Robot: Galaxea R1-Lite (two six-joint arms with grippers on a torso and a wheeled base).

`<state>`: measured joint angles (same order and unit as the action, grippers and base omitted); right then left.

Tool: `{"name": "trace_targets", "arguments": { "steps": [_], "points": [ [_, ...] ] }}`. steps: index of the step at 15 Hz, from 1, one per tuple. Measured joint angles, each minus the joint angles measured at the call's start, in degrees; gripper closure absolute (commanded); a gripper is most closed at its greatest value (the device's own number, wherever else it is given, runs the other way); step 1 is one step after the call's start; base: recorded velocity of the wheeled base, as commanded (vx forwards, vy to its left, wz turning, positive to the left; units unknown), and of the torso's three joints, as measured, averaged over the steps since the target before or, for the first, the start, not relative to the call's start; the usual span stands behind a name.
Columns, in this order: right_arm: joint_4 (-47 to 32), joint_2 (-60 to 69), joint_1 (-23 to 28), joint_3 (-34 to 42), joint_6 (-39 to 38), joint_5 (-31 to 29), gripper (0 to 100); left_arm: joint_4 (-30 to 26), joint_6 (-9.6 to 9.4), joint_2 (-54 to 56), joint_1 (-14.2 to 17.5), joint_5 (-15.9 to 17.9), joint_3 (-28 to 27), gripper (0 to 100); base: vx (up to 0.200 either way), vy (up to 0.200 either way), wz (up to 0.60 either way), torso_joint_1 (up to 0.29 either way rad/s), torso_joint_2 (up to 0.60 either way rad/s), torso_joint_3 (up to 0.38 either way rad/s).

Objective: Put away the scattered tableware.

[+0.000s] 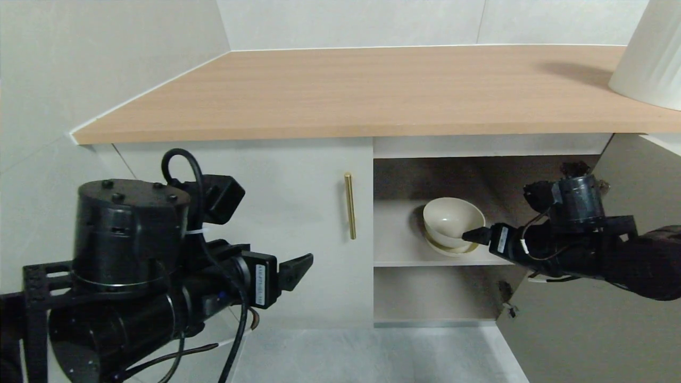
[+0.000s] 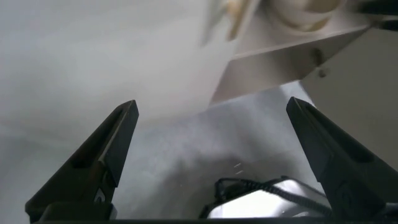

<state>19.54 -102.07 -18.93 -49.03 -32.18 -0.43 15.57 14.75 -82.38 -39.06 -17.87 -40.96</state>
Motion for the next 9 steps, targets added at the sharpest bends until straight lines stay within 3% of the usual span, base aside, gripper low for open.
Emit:
{"name": "trace_targets", "arguments": {
  "steps": [4,7,9],
  "points": [
    [-10.33,12.93,-2.97,3.41,0.66,0.48,0,-0.95,-1.37,9.09,2.55,0.69,5.88,0,0.000,0.000,0.00,0.000,0.00,0.000],
    [-18.57,22.17,-6.39,6.51,5.21,2.10,0,-2.16,-1.69,12.59,5.83,0.74,7.56,0,0.000,0.000,0.00,0.000,0.00,0.000],
    [-18.90,25.55,-7.66,9.12,9.14,2.96,0,-2.07,-1.76,13.48,6.51,0.66,7.67,0,0.000,0.000,0.00,0.000,0.00,0.000]
  ]
}}
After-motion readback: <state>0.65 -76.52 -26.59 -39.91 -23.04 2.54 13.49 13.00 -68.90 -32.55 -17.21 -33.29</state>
